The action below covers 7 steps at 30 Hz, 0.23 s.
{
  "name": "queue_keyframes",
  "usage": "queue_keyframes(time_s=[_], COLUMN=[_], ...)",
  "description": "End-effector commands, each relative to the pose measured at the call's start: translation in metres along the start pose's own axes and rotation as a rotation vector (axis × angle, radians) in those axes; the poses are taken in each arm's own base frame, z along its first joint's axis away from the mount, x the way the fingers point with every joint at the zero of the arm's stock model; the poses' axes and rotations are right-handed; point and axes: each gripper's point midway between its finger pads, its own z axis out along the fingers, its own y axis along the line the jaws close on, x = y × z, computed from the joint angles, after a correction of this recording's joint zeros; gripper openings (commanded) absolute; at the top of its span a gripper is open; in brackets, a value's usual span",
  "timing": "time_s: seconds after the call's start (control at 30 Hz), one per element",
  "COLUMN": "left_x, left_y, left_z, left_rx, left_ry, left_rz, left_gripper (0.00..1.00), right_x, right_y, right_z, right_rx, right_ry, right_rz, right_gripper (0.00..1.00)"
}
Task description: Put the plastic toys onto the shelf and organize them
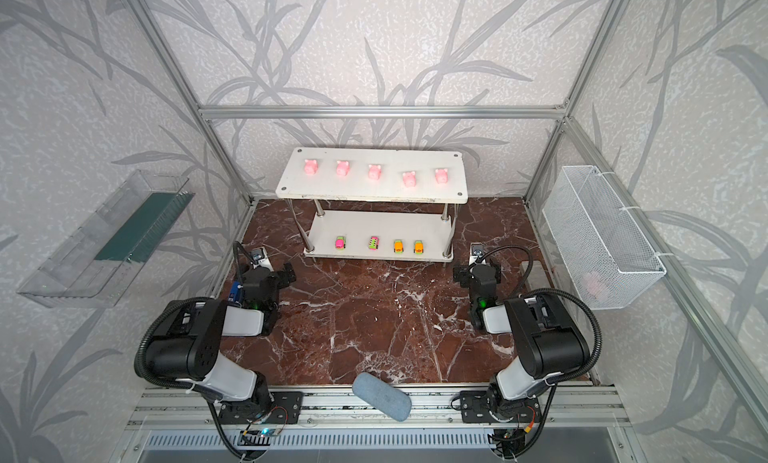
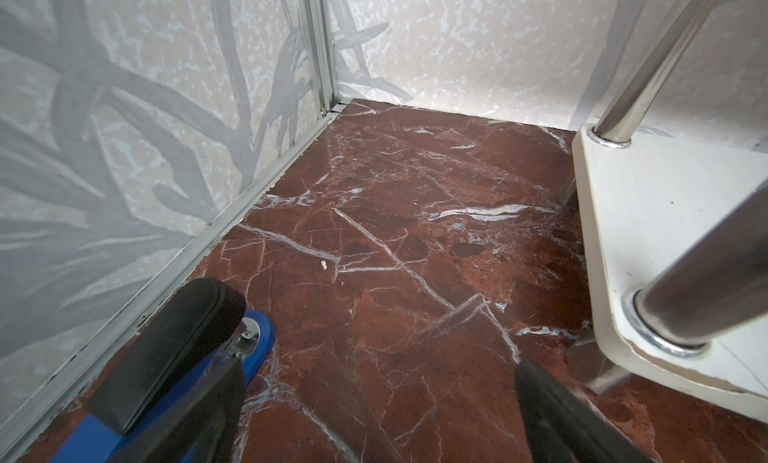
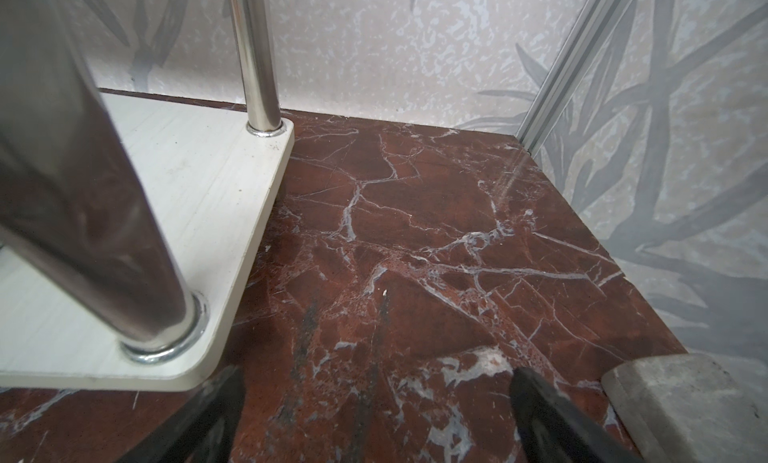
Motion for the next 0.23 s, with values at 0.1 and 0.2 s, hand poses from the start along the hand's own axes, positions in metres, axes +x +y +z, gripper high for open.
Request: queue_keyframes(time_s=[0.1,0.2], left_x=[-0.0096,-0.0097], left_y=[-0.0024,-0.003], left_z=[0.0033,0.0028], left_rx=[0.006,0.008], left_ry=[-0.026,-0.028], left_rz=[0.016,0.017], left_gripper=[0.99,0.99], right_x=[-0.003,-0.0026], right_y=[-0.0001,-0.0001], right_z=[-0.0009,-0.001], right_rx=[0.006,0.006], right_ry=[-0.024,-0.023], right_rz=[-0.005,-0.005], right_gripper=[0.99,0.99])
